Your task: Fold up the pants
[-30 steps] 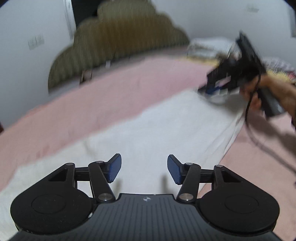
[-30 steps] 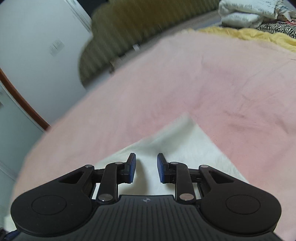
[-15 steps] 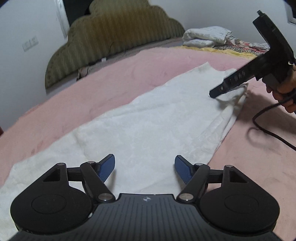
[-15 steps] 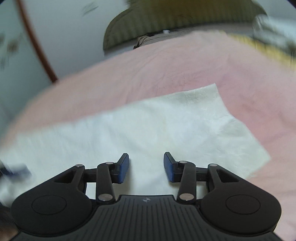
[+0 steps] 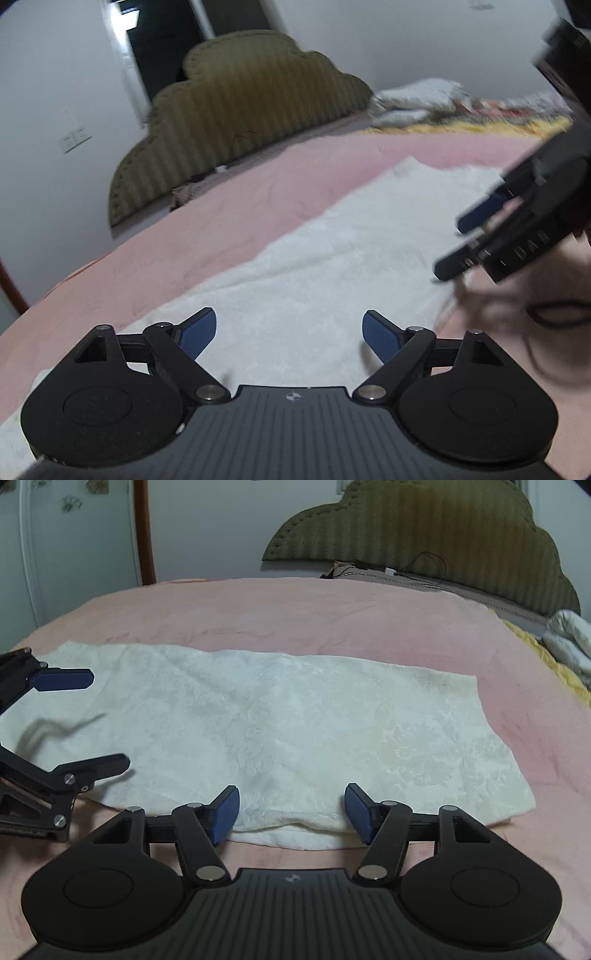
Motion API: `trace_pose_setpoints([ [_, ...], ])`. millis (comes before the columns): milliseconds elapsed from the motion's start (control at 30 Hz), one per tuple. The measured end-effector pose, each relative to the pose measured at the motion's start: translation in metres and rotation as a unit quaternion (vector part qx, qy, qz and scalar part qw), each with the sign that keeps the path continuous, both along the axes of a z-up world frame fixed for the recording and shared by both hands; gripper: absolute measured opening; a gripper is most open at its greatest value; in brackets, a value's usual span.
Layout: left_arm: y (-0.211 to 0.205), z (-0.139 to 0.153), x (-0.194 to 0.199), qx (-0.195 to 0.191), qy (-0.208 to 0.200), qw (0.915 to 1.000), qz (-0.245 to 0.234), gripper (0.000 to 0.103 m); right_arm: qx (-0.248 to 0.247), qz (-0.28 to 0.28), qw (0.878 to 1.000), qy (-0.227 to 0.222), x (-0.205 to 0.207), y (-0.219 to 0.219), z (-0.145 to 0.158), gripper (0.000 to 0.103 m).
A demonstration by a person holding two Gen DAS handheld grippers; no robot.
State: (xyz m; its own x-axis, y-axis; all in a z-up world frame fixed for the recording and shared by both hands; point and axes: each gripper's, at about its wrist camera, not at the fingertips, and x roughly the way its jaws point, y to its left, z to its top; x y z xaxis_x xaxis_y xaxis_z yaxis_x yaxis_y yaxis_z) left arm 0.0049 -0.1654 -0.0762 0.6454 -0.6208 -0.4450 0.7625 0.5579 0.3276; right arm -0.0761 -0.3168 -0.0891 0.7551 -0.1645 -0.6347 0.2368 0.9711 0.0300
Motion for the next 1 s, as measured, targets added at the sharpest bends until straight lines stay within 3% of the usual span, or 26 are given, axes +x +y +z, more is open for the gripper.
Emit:
trace_pose_setpoints([
  [100,0.000,0.001,0.019,-0.023,0.026,0.9981,0.052,0.099,0.007,-0.010,1.000,-0.016,0.003,-0.002,0.001,0.070],
  [167,-0.001,-0.006,0.029,-0.010,0.046,0.9957,0.080,0.099,0.004,-0.007,1.000,-0.005,0.006,0.001,-0.006,0.070],
  [267,0.001,-0.011,0.034,-0.004,0.066,0.9937,0.091,0.098,-0.016,-0.007,1.000,-0.009,0.004,0.008,-0.006,0.071],
  [400,0.004,0.001,0.034,-0.039,0.065,0.9914,0.106,0.100,0.020,-0.032,0.997,-0.063,-0.001,0.004,0.000,0.073],
  [467,0.002,-0.003,0.038,-0.032,0.083,0.9894,0.115,0.100,0.035,-0.030,0.998,-0.049,0.003,0.000,-0.006,0.076],
  [533,0.001,-0.011,0.044,-0.012,0.107,0.9866,0.123,0.101,0.008,-0.018,0.999,-0.036,0.006,0.005,-0.015,0.077],
  [633,0.005,-0.012,0.048,-0.023,0.137,0.9812,0.134,0.102,-0.028,-0.012,0.999,-0.044,0.000,0.016,-0.017,0.077],
  [767,0.013,-0.013,0.047,-0.041,0.161,0.9747,0.149,0.103,-0.026,-0.074,0.992,-0.094,-0.029,0.008,-0.007,0.077],
  [867,0.012,-0.013,0.043,-0.037,0.152,0.9763,0.149,0.103,0.024,-0.152,0.984,-0.095,-0.049,-0.020,-0.005,0.077],
  [1000,0.013,-0.012,0.044,-0.037,0.155,0.9759,0.150,0.103,0.155,-0.205,0.961,-0.104,-0.065,-0.056,-0.020,0.079],
])
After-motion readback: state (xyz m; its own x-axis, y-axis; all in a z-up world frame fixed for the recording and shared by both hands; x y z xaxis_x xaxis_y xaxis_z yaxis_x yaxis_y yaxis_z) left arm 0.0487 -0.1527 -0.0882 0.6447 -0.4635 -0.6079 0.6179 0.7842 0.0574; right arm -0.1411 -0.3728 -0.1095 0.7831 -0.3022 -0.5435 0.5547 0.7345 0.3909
